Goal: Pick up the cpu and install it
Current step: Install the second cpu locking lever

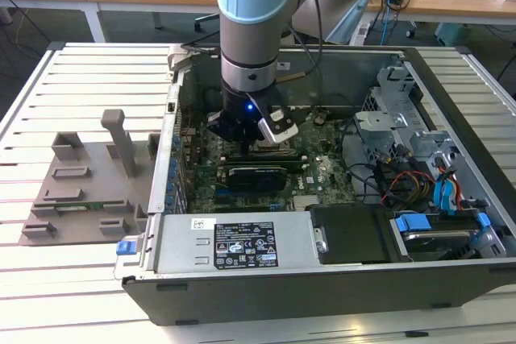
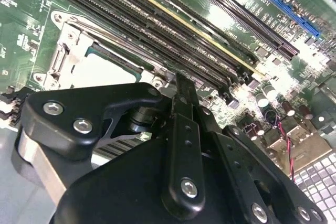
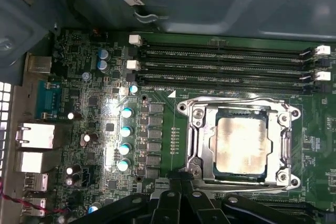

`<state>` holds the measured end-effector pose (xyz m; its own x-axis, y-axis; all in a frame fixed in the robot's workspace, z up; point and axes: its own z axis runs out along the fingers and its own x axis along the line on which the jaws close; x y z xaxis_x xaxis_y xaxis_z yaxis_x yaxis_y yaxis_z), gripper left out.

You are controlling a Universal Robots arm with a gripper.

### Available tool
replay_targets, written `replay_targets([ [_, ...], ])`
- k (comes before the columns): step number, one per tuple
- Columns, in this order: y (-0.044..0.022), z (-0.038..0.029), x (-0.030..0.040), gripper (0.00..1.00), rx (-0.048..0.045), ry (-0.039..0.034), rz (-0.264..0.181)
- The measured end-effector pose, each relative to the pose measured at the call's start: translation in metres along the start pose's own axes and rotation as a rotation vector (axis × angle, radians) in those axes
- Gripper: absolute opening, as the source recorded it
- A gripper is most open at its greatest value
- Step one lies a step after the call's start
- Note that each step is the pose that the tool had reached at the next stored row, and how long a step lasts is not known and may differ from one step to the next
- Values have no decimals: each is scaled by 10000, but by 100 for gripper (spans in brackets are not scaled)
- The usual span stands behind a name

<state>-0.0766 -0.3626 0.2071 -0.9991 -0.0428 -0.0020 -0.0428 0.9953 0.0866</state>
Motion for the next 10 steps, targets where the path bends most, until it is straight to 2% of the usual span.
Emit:
replay_targets([
  [5, 61, 1, -118, 11, 58, 39, 4],
  [10, 97, 5, -222, 11, 71, 98, 9],
])
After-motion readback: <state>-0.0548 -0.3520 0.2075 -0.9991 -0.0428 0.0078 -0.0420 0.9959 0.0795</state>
